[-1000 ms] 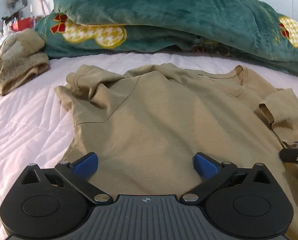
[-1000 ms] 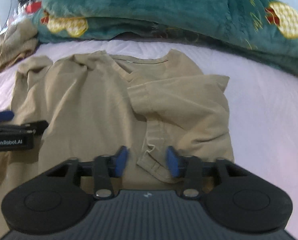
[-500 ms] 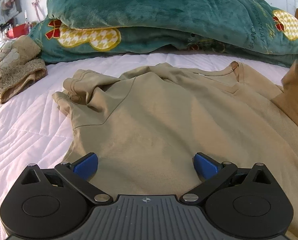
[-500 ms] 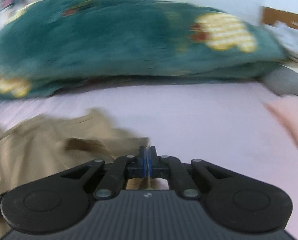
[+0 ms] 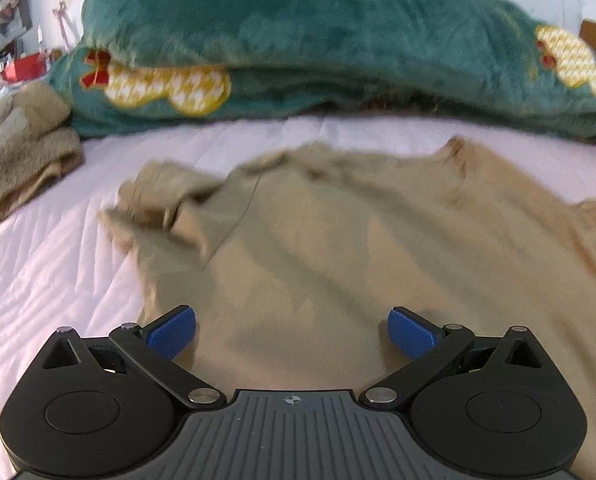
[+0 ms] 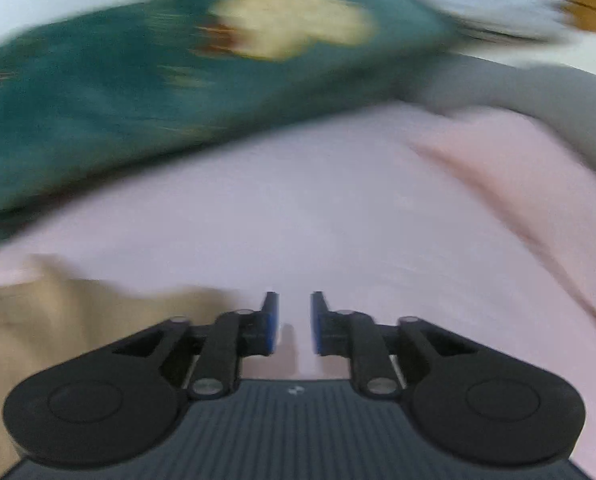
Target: Fold clothes
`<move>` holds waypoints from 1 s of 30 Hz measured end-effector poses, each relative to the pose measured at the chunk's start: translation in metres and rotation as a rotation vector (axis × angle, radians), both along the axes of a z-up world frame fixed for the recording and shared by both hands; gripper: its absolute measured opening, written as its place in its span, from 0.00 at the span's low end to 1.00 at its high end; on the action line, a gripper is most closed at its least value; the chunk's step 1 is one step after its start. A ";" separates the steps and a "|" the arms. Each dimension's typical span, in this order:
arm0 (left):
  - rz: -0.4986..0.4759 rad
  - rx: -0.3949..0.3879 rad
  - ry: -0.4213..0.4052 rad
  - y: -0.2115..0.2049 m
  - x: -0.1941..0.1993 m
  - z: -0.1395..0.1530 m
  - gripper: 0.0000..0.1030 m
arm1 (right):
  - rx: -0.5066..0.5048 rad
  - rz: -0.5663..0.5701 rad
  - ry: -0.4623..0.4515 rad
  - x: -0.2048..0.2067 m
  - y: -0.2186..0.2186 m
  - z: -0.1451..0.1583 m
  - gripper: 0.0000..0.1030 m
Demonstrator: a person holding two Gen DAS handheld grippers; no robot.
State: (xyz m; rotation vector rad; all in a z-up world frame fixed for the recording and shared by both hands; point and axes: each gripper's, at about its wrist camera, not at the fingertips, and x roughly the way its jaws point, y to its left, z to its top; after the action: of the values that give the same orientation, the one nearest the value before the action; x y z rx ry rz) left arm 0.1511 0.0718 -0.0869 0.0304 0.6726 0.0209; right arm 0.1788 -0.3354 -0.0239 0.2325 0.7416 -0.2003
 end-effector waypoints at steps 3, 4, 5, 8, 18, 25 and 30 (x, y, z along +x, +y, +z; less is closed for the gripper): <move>-0.016 -0.011 -0.027 -0.008 0.010 0.017 1.00 | -0.100 0.229 0.070 0.041 0.054 0.003 0.59; -0.017 -0.012 -0.037 -0.010 0.016 0.022 1.00 | -0.204 0.267 0.113 0.055 0.072 -0.002 0.59; -0.017 0.013 -0.043 -0.012 0.022 0.025 1.00 | -0.302 0.276 0.156 0.067 0.086 -0.010 0.59; -0.013 0.088 -0.057 -0.014 0.044 0.030 1.00 | -0.433 0.217 0.232 0.092 0.093 -0.031 0.60; 0.095 0.109 0.059 0.019 0.107 -0.011 1.00 | -0.253 0.141 0.250 0.090 0.058 -0.060 0.13; 0.089 0.112 0.040 0.024 0.100 -0.006 1.00 | -0.419 0.018 0.109 0.081 0.041 -0.021 0.06; 0.084 0.115 0.029 0.037 0.093 0.002 1.00 | -0.290 0.049 0.312 0.094 0.003 -0.044 0.12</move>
State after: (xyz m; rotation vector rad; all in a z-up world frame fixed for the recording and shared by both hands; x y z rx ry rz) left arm 0.2442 0.1083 -0.0853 0.1133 0.7005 0.1400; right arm 0.2727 -0.3326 -0.0682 -0.0955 1.0145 -0.2983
